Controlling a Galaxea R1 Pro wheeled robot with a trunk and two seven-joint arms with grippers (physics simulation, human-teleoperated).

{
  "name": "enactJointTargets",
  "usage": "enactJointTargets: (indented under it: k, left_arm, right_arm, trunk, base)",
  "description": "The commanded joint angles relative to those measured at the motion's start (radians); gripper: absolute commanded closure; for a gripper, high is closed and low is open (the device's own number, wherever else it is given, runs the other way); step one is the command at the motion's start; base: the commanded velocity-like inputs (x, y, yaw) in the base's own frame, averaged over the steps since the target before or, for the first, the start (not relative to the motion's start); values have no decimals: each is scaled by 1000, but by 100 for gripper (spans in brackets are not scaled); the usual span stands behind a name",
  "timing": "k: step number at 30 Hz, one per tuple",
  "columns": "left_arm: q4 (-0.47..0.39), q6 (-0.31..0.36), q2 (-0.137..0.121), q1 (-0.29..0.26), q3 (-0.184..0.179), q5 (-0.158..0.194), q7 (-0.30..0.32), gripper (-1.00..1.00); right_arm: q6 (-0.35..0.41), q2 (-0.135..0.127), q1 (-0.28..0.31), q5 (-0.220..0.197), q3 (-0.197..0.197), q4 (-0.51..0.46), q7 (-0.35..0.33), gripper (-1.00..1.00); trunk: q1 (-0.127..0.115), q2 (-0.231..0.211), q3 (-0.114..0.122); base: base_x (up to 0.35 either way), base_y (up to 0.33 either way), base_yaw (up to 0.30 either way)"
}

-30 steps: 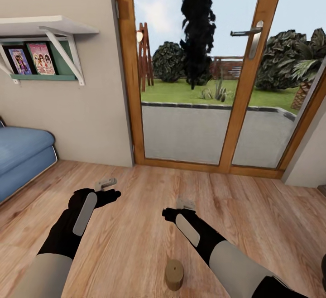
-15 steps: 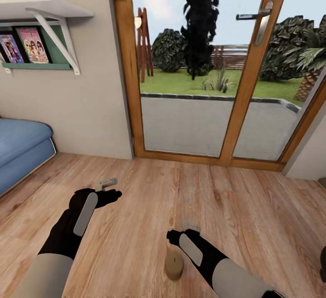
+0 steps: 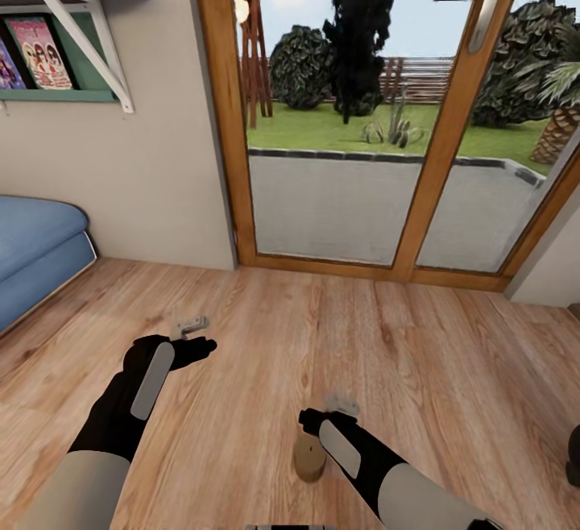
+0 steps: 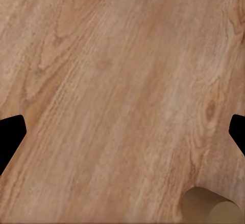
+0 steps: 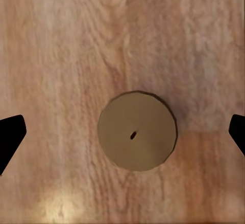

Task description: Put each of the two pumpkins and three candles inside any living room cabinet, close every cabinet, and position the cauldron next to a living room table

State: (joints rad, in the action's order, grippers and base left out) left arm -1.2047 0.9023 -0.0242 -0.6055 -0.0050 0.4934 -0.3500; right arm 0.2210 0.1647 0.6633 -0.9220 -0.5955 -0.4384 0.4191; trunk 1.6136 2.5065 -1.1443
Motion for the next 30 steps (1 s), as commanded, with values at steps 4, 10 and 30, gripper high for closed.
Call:
enactJointTargets:
  k: [4,10,30]
  left_arm:
    - [-1,3,0,0,-2,11,-9,-100]
    - [-1,3,1,0,-4,10,-9,-100]
    - [-147,101,-279,8,-34,273,656,-100]
  right_arm:
    - [-33,1,1,-5,-7,18,7,-100]
    - [-70,1,1,-2,-9,45,7,-100]
    - [-130,3,1,0,-146,97,-52,-100]
  trunk:
    - [2,1,-16]
    - [4,3,-40]
    - [10,6,-90]
  base:
    - [0,0,0]
    - [0,0,0]
    - [0,0,0]
